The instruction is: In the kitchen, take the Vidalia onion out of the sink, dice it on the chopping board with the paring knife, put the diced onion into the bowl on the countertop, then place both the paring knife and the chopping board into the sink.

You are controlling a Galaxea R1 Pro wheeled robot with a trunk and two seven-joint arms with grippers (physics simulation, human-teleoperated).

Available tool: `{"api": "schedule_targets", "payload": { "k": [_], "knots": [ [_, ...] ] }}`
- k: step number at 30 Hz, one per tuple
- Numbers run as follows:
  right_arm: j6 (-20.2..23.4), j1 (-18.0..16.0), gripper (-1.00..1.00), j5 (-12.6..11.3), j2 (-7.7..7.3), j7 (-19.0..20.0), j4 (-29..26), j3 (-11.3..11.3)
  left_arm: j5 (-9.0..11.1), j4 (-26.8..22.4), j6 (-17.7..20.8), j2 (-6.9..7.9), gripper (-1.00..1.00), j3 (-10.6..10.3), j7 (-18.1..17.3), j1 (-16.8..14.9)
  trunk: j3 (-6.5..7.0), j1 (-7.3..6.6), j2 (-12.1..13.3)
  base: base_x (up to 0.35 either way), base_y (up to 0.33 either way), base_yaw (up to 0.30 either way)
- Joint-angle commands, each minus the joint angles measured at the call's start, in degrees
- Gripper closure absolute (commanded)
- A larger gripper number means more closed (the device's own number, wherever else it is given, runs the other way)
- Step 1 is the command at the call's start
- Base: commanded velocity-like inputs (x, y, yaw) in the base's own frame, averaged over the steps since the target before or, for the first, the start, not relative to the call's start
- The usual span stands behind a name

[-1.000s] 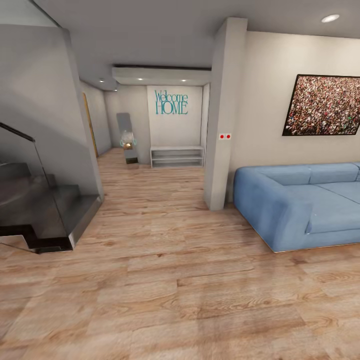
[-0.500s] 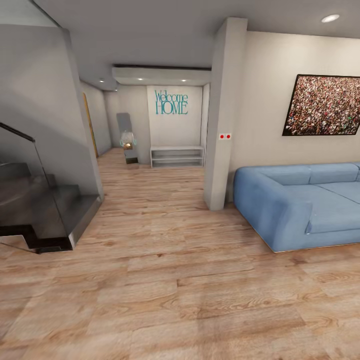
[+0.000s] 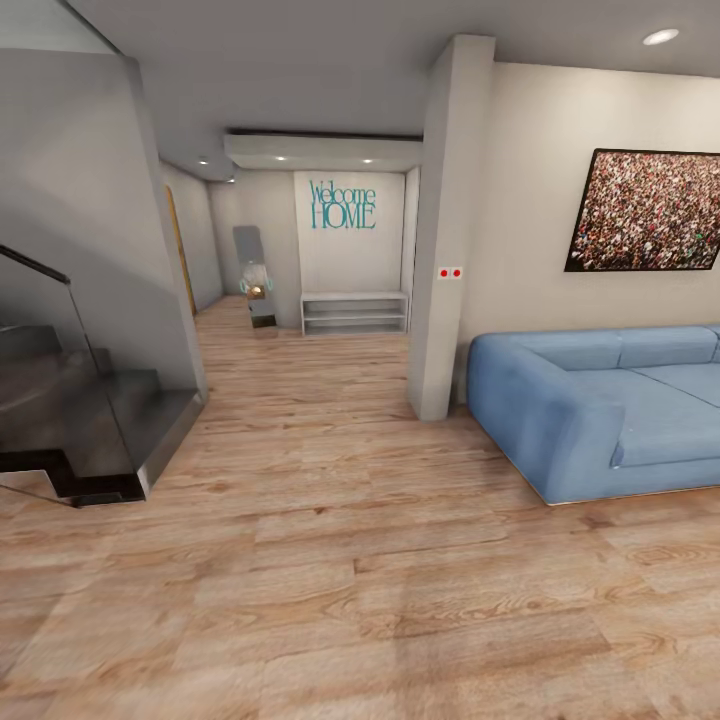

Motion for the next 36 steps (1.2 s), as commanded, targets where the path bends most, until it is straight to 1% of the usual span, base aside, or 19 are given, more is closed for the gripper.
{"api": "schedule_targets", "payload": {
  "k": [1, 5, 6, 10, 12, 15, 18, 21, 26, 30, 36],
  "knots": [
    [-0.33, -0.03, -1.0, -0.01, 0.02, -0.15, 0.0, 0.0, 0.04, 0.03, -0.16, 0.01, -1.0, 0.03, 0.0, -0.02, -0.05, 0.0, -0.03, 0.0, 0.0, 0.0],
    [-0.82, -0.03, -1.0, 0.08, 0.01, -0.11, -1.16, 0.03, 0.07, 0.01, -0.18, -0.08, -1.0, 0.03, -0.01, -0.02, -0.05, 0.0, -0.03, 0.0, 0.0, 0.0],
    [-0.97, -0.03, -1.0, 0.11, -0.02, -0.1, -2.83, 0.06, 0.03, -0.55, -0.36, -0.16, -1.0, 0.03, -0.01, -0.02, -0.05, 0.0, -0.03, 0.0, 0.0, 0.0],
    [-1.17, -0.03, -1.0, 0.33, -0.2, -0.07, -6.25, 0.08, 0.0, -3.13, -1.16, -0.22, -1.0, 0.03, -0.01, -0.02, -0.05, 0.0, -0.03, 0.0, 0.0, 0.0],
    [-1.68, -0.03, -1.0, 0.39, -0.25, -0.04, -6.96, 0.08, 0.0, -3.96, -1.31, -0.13, -1.0, -0.01, -0.01, -0.02, -0.05, 0.0, -0.03, 0.0, 0.0, 0.0],
    [-2.64, -0.03, -1.0, 0.29, -0.16, -0.04, -7.1, 0.08, 0.04, -3.97, -1.68, 0.08, -1.0, -0.04, -0.01, -0.02, -0.05, 0.0, -0.03, 0.0, 0.0, 0.0],
    [-3.23, -0.03, -1.0, 0.17, -0.09, -0.07, -6.73, 0.05, 0.14, -3.73, -3.36, 0.37, -1.0, -0.03, 0.03, -0.02, -0.05, 0.0, -0.03, 0.0, 0.0, 0.0],
    [-3.41, -0.03, -1.0, 0.09, -0.13, -0.09, -6.09, 0.02, 0.3, -2.69, -4.73, 0.93, -1.0, 0.44, 0.06, -0.02, -0.05, 0.0, -0.03, 0.0, 0.0, 0.08],
    [-3.44, -0.03, -1.0, 0.05, -0.08, -0.17, -5.27, 0.0, 0.84, -0.82, -5.36, 1.06, -1.0, 1.21, 0.07, -0.02, -0.05, 0.0, -0.03, 0.0, 0.0, 0.229],
    [-3.5, -0.03, -1.0, 0.05, -0.07, -0.18, -4.07, 0.0, 1.03, -0.4, -5.44, 1.01, -1.0, 1.3, -0.01, -0.02, -0.05, 0.0, -0.03, 0.0, 0.0, 0.279],
    [-3.53, -0.03, -1.0, 0.05, -0.06, -0.18, -3.74, 0.0, 1.16, -0.02, -5.46, 0.73, -1.0, 1.26, -0.16, -0.02, -0.05, 0.0, -0.03, 0.0, 0.0, 0.285]
  ]
}}
